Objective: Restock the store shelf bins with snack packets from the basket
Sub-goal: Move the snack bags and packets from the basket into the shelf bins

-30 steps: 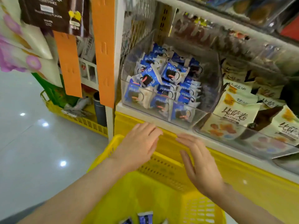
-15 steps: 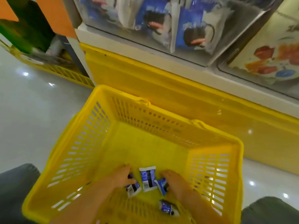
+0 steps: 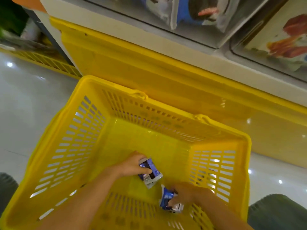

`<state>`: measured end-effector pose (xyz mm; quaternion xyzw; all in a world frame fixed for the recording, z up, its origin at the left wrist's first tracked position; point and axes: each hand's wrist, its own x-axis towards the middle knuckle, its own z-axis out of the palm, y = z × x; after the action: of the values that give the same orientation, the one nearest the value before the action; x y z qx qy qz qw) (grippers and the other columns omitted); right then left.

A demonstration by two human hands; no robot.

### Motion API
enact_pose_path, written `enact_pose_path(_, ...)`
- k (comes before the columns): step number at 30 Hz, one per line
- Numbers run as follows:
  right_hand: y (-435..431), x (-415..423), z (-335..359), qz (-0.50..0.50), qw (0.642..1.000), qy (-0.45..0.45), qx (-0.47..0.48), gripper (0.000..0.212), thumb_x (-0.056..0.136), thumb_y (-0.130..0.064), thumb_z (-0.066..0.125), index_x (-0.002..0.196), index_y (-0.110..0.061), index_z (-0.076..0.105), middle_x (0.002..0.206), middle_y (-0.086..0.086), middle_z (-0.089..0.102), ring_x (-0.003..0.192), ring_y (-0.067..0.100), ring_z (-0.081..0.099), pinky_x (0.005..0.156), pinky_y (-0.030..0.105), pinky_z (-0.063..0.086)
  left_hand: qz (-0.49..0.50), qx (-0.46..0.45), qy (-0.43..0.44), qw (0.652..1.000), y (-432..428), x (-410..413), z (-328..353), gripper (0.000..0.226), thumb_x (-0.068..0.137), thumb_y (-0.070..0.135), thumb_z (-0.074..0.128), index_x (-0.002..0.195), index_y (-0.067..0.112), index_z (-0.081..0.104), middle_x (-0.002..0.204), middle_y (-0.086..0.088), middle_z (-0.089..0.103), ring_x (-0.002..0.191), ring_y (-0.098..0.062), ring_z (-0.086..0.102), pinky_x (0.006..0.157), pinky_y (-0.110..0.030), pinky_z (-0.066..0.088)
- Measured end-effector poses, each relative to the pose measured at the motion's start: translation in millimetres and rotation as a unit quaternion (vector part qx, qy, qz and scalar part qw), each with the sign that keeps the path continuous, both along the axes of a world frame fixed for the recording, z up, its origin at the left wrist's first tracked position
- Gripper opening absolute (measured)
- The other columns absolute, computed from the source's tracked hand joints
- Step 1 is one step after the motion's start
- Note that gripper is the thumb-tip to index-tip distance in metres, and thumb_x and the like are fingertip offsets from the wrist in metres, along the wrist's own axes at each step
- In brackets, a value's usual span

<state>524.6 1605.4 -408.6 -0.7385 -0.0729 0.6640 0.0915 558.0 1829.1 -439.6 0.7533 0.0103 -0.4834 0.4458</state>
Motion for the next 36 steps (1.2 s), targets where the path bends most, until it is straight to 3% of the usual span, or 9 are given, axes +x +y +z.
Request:
enact_pose_path(4, 1, -12, -6, 0.007, 0.998, 0.052, -0.02, 0.05, 0.096, -0.037, 0.048, 0.133, -0.002, 0.044, 0.135, 0.017, 0.048, 0.115, 0.026, 0.05, 0.097, 0.036, 0.04, -0.073, 0.063, -0.061, 0.993, -20, -16, -17, 0.029, 0.08, 0.023, 0.069, 0.1, 0.017, 0.048, 0.104, -0.002, 0.032, 0.104, -0.018, 0.038, 0.08, -0.025, 0.035)
enact_pose_path(8, -2, -15, -12, -0.038, 0.996, 0.074, -0.026, 0.054, 0.09, -0.043, 0.057, 0.129, -0.006, 0.049, 0.128, 0.009, 0.056, 0.119, 0.029, 0.053, 0.103, 0.042, 0.042, -0.002, 0.034, -0.01, 0.999, -26, -30, -21, 0.038, 0.077, 0.005, 0.067, 0.09, 0.022, 0.036, 0.086, 0.003, 0.04, 0.085, -0.016, 0.045, 0.054, -0.012, 0.036)
enact_pose_path(11, -1, -15, -19, -0.038, 0.99, 0.129, -0.043, 0.057, 0.088, -0.044, 0.06, 0.13, -0.006, 0.052, 0.131, 0.01, 0.056, 0.116, 0.027, 0.055, 0.104, 0.041, 0.042, 0.009, 0.037, 0.05, 0.998, -28, -37, -19, 0.065, 0.075, 0.002, 0.07, 0.125, 0.011, 0.03, 0.11, -0.01, 0.052, 0.103, -0.024, 0.056, 0.075, -0.027, 0.049)
enact_pose_path(14, 2, -16, -20, -0.06, 0.986, 0.154, -0.009, 0.054, 0.085, -0.048, 0.063, 0.128, -0.015, 0.055, 0.132, 0.006, 0.056, 0.119, 0.027, 0.054, 0.098, 0.035, 0.045, -0.047, 0.058, 0.043, 0.996, -28, -39, -18, 0.047, 0.074, 0.004, 0.069, 0.118, 0.003, 0.051, 0.104, -0.011, 0.055, 0.096, -0.022, 0.059, 0.065, -0.02, 0.045)
enact_pose_path(19, 8, -18, -8, -0.139, 0.985, 0.068, 0.071, 0.04, 0.076, -0.031, 0.078, 0.108, -0.018, 0.06, 0.103, -0.003, 0.063, 0.095, 0.019, 0.063, 0.07, 0.016, 0.048, -0.076, 0.049, 0.036, 0.995, -28, -44, -16, 0.025, 0.077, 0.005, 0.067, 0.097, 0.014, 0.055, 0.077, 0.008, 0.045, 0.065, -0.002, 0.042, 0.049, -0.012, 0.032)
enact_pose_path(21, 12, -18, -4, -0.165, 0.981, 0.055, 0.09, 0.045, 0.075, -0.02, 0.079, 0.111, -0.019, 0.053, 0.108, -0.003, 0.059, 0.098, 0.018, 0.06, 0.081, 0.022, 0.052, -0.055, 0.045, 0.053, 0.996, -25, -46, -16, 0.031, 0.078, 0.003, 0.065, 0.081, 0.024, 0.042, 0.075, 0.007, 0.044, 0.064, -0.003, 0.042, 0.049, -0.013, 0.032)
enact_pose_path(26, 16, -21, 9, -0.168, 0.98, 0.044, 0.101, 0.069, 0.077, -0.013, 0.077, 0.135, -0.012, 0.038, 0.136, 0.006, 0.05, 0.121, 0.023, 0.052, 0.089, 0.024, 0.047, -0.052, 0.04, 0.049, 0.997, -10, -45, 2, 0.036, 0.08, 0.009, 0.067, 0.109, 0.012, 0.047, 0.096, -0.003, 0.053, 0.085, -0.014, 0.053, 0.064, -0.019, 0.043)
enact_pose_path(31, 13, -4, 51, -0.193, 0.974, -0.075, 0.095, 0.053, 0.072, -0.022, 0.081, 0.116, -0.003, 0.057, 0.115, 0.013, 0.064, 0.102, 0.025, 0.063, 0.088, 0.037, 0.052, 0.055, 0.026, -0.057, 0.997, 11, -30, 43, 0.028, 0.074, 0.003, 0.069, 0.08, 0.023, 0.05, 0.079, 0.005, 0.057, 0.074, -0.01, 0.055, 0.062, -0.016, 0.043)
enact_pose_path(36, 22, 44, 156, -0.231, 0.929, -0.243, 0.156, 0.054, 0.072, -0.024, 0.081, 0.115, -0.016, 0.049, 0.098, -0.006, 0.064, 0.081, -0.003, 0.062, 0.068, 0.011, 0.047, 0.148, -0.019, -0.195, 0.969, 38, 7, 125, 0.037, 0.069, 0.0, 0.074, 0.08, 0.029, 0.053, 0.079, 0.011, 0.062, 0.072, -0.002, 0.057, 0.065, -0.013, 0.044)
